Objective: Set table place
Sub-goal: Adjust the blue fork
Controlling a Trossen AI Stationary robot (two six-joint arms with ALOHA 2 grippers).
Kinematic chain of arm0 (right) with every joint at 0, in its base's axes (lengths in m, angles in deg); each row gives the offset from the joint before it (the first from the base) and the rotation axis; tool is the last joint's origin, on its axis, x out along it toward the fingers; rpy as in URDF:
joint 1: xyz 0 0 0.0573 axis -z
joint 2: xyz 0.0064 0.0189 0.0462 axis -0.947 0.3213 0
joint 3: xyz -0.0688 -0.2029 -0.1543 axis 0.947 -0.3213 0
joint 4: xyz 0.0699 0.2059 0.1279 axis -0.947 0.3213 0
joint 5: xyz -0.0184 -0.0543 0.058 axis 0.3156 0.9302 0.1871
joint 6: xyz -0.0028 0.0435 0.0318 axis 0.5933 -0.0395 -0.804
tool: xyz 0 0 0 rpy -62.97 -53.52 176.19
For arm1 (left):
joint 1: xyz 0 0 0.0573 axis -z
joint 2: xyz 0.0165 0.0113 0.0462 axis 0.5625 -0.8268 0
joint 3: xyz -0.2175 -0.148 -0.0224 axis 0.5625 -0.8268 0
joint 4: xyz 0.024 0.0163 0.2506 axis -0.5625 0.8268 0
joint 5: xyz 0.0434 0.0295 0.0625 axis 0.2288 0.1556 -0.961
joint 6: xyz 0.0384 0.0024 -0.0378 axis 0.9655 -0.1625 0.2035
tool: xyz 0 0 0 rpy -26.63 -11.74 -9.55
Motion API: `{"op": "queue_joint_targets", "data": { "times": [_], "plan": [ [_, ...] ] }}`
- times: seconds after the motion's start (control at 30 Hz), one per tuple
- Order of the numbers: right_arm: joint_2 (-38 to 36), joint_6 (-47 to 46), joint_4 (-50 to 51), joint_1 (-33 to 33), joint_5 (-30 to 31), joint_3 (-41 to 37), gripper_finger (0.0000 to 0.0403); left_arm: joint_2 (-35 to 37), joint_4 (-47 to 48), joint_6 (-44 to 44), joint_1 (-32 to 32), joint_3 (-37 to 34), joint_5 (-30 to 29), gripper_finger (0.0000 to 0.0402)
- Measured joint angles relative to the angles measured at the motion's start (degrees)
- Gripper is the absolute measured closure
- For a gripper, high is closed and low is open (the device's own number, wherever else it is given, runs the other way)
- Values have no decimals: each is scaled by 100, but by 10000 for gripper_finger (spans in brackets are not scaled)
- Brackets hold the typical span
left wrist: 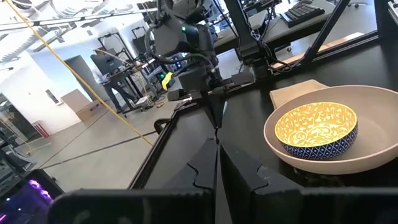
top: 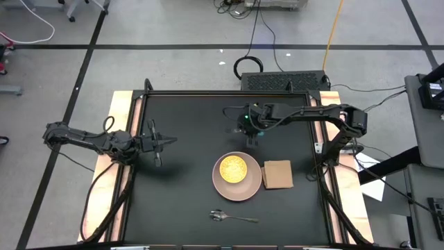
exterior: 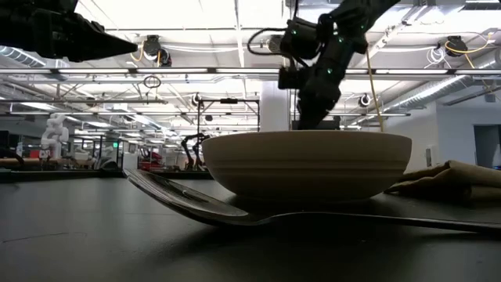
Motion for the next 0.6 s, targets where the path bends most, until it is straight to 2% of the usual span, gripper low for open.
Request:
{"op": "queue_joint_targets", "data": {
  "times": [0.23,0.6],
  "plan": [
    [-109,-366,-618,166,148,-427,403,1,1,-56,0,0,2,376],
    [-180,-1051,-1491,75,125,-453,403,0,-49,-27,2,0,19,376]
  ]
}}
